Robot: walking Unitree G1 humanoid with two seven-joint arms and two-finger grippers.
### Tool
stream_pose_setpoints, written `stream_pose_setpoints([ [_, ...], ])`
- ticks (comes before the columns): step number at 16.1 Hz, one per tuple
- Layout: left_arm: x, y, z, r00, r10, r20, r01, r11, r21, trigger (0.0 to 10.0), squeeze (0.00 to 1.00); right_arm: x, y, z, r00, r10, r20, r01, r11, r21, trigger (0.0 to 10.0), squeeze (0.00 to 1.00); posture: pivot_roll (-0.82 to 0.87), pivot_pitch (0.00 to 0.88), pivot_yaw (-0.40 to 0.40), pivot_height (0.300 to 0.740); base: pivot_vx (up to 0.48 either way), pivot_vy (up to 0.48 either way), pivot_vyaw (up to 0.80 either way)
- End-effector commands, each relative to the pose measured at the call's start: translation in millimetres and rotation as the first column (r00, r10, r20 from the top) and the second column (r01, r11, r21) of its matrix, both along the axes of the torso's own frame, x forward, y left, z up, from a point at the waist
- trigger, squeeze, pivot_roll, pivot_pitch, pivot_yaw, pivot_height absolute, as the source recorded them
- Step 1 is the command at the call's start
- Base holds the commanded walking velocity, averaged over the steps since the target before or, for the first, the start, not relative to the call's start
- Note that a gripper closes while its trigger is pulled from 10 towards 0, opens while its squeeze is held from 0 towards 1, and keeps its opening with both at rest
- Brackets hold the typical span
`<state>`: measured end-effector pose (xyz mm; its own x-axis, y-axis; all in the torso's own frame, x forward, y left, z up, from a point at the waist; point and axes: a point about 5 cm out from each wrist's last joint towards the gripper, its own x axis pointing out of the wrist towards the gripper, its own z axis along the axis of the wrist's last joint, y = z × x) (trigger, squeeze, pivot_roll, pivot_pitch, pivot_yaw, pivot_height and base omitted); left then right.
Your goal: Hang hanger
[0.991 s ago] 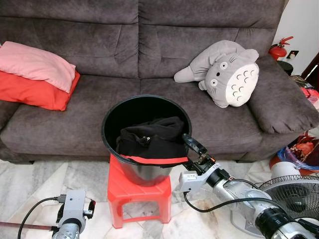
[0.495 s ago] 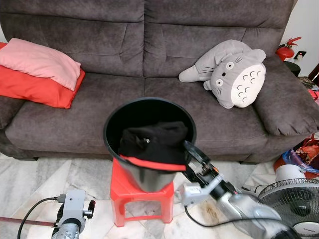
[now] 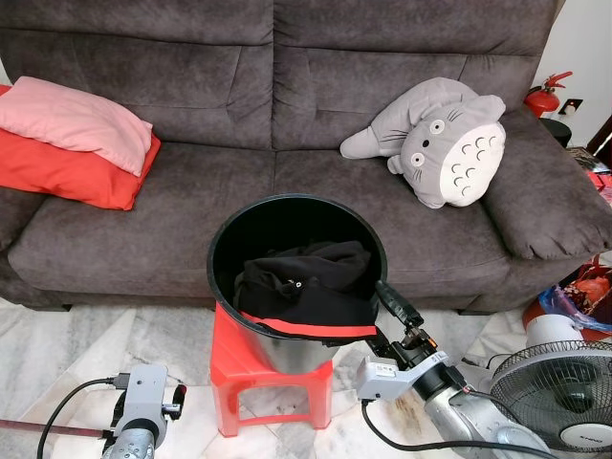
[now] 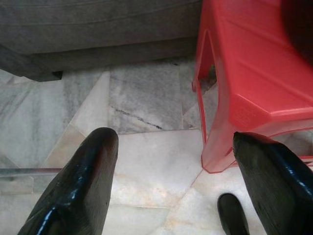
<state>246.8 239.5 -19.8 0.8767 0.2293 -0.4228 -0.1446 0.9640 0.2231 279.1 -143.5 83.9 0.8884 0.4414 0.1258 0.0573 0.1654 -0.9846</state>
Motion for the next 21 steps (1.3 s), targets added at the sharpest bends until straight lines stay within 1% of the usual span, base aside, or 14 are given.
stream_pose_setpoints([
  [1, -5.8, -1.4, -5.4, 1.000, -0.010, -0.028, 0.010, 1.000, -0.006, 10.0, 0.00, 3.7, -1.0, 19.5, 0.997, -0.039, 0.072, 0.035, 0.998, 0.057, 10.0, 0.00, -0.07, 0.179, -0.001, 0.740, 0.000, 0.000, 0.00],
  [3, -6.4, -2.9, -6.5, 0.999, -0.015, -0.033, 0.014, 1.000, -0.009, 10.0, 0.00, 3.4, -7.7, 10.1, 0.993, -0.120, 0.013, 0.119, 0.990, 0.073, 10.0, 0.00, -0.07, 0.178, -0.001, 0.740, 0.000, 0.000, 0.00],
  [6, -5.0, -4.9, -5.7, 0.999, -0.021, -0.028, 0.021, 1.000, -0.011, 10.0, 0.00, 4.7, -14.7, -0.5, 0.979, -0.198, -0.053, 0.202, 0.975, 0.090, 10.0, 0.00, -0.07, 0.180, -0.001, 0.740, 0.000, 0.000, 0.00],
  [9, -5.9, -3.6, -6.3, 0.999, -0.021, -0.034, 0.020, 1.000, -0.012, 10.0, 0.00, 4.7, -12.6, -6.8, 0.973, -0.199, -0.120, 0.212, 0.970, 0.115, 10.0, 0.00, -0.07, 0.180, -0.002, 0.740, 0.000, 0.000, 0.00],
  [10, -6.8, -3.5, -7.2, 0.999, -0.022, -0.039, 0.021, 1.000, -0.012, 10.0, 0.00, 4.0, -10.3, -16.8, 0.962, -0.200, -0.188, 0.224, 0.967, 0.118, 10.0, 0.00, -0.07, 0.180, -0.002, 0.740, 0.000, 0.000, 0.00],
  [11, -7.1, -3.7, -7.6, 0.999, -0.022, -0.041, 0.022, 1.000, -0.013, 10.0, 0.00, 3.6, -8.7, -23.1, 0.953, -0.203, -0.223, 0.233, 0.965, 0.119, 10.0, 0.00, -0.07, 0.180, -0.002, 0.740, 0.000, 0.000, 0.00],
  [12, -6.6, -5.3, -7.4, 0.999, -0.026, -0.038, 0.025, 1.000, -0.014, 10.0, 0.00, 3.0, -5.9, -32.8, 0.939, -0.196, -0.281, 0.235, 0.966, 0.110, 10.0, 0.00, -0.07, 0.181, -0.002, 0.740, 0.000, 0.000, 0.00],
  [13, -6.1, -6.2, -7.0, 0.999, -0.028, -0.035, 0.028, 1.000, -0.014, 10.0, 0.00, 2.9, -3.7, -38.1, 0.934, -0.191, -0.302, 0.229, 0.969, 0.095, 10.0, 0.00, -0.07, 0.181, -0.002, 0.740, 0.000, 0.000, 0.00],
  [15, -5.9, -6.0, -6.8, 0.999, -0.028, -0.034, 0.028, 1.000, -0.014, 10.0, 0.00, 3.7, -3.1, -37.8, 0.935, -0.193, -0.297, 0.231, 0.968, 0.098, 10.0, 0.00, -0.07, 0.181, -0.002, 0.740, 0.000, 0.000, 0.00],
  [16, -6.2, -4.6, -6.6, 0.999, -0.025, -0.034, 0.025, 1.000, -0.013, 10.0, 0.00, 5.6, -4.8, -33.0, 0.942, -0.204, -0.265, 0.240, 0.965, 0.108, 10.0, 0.00, -0.06, 0.183, -0.002, 0.740, 0.000, 0.000, 0.00],
  [17, -6.6, -2.6, -6.3, 0.999, -0.020, -0.032, 0.020, 1.000, -0.011, 10.0, 0.00, 8.2, -7.9, -18.9, 0.966, -0.209, -0.155, 0.228, 0.967, 0.111, 10.0, 0.00, -0.06, 0.183, -0.002, 0.740, 0.000, 0.000, 0.00],
  [18, -6.6, -2.2, -6.2, 0.999, -0.019, -0.032, 0.018, 1.000, -0.011, 10.0, 0.00, 7.8, -7.7, -11.0, 0.977, -0.192, -0.093, 0.202, 0.973, 0.113, 10.0, 0.00, -0.06, 0.183, -0.002, 0.740, 0.000, 0.000, 0.00],
  [19, -6.1, -2.5, -5.8, 0.999, -0.020, -0.030, 0.020, 1.000, -0.010, 10.0, 0.00, 4.3, -4.7, -8.7, 0.984, -0.152, -0.089, 0.163, 0.979, 0.121, 10.0, 0.00, -0.06, 0.183, -0.002, 0.740, 0.000, 0.000, 0.00],
  [21, -2.9, -4.2, -4.2, 0.999, -0.025, -0.025, 0.024, 1.000, -0.013, 10.0, 0.00, -11.6, 4.5, -9.4, 0.994, -0.003, -0.106, 0.014, 0.994, 0.104, 10.0, 0.00, -0.07, 0.179, -0.004, 0.740, 0.000, 0.000, 0.00],
])
